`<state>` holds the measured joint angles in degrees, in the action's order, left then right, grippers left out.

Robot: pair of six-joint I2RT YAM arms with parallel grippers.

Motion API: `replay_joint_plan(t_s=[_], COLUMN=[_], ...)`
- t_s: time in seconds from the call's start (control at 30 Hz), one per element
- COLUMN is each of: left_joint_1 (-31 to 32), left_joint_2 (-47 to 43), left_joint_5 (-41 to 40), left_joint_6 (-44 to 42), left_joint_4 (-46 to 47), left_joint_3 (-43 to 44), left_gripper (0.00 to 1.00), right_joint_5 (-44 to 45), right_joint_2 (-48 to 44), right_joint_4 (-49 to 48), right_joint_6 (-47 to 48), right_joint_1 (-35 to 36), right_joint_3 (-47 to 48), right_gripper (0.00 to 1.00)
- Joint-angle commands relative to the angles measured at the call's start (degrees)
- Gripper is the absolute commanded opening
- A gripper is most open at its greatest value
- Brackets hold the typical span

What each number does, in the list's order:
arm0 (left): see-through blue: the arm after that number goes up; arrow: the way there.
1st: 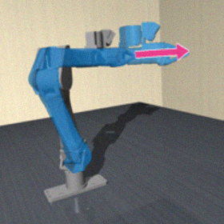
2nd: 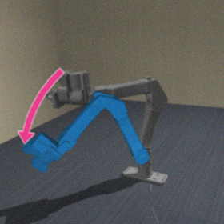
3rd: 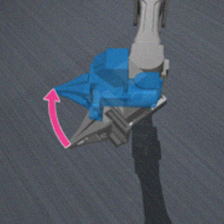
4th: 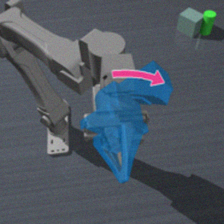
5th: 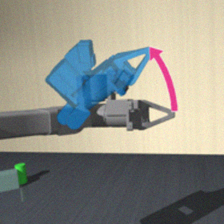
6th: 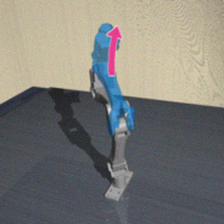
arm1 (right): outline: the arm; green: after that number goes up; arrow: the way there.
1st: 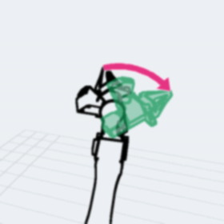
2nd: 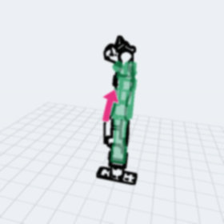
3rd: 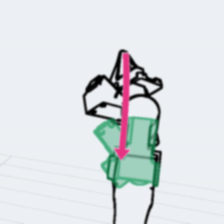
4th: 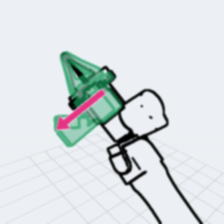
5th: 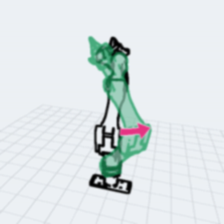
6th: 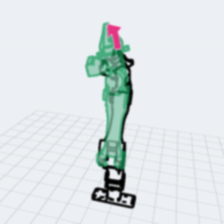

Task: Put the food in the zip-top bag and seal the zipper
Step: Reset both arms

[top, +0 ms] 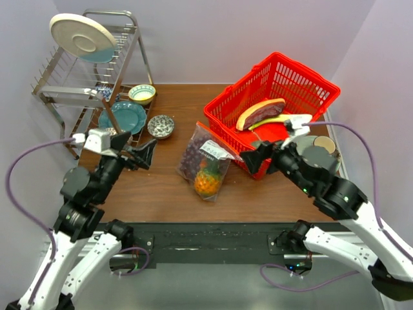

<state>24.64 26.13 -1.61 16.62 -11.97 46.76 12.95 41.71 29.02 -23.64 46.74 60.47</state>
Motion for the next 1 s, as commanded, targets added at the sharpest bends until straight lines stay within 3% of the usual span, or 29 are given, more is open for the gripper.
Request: replay_joint_plan(t_s=[0.0, 0.23, 0.5, 0.97], left_joint_1=[-0.3, -0.3, -0.3, -0.3], left_joint_2=[-6.08, -11.62, -14.7, -17.17], left_joint_5=[0.46, 2.84, 4.24, 3.45], left_joint_6=[-3.17, -6.6, -2.57, -2.3], left_joint_4=[-3.76, -4.91, -5.52, -5.96], left_joint_3=[-3.77, -7.65, -12.65, -15.39], left_gripper=[1.0, 1.0, 1.0, 0.99], right_joint_5=[-1.34, -0.48, 3.75, 5.86], right_joint_2=[-4.44, -11.65, -18.06, -17.28], right_joint_4=[0.52, 0.77, 4.29, 5.26], right_joint_6=[-2.39, -3.16, -5.89, -8.44], right_joint_1=[-0.25, -0.25, -0.25, -0.25], right_joint_3=[-3.76, -12.56, -20.03, -20.13], right_gripper=[0.98, 0.99, 0.98, 0.99])
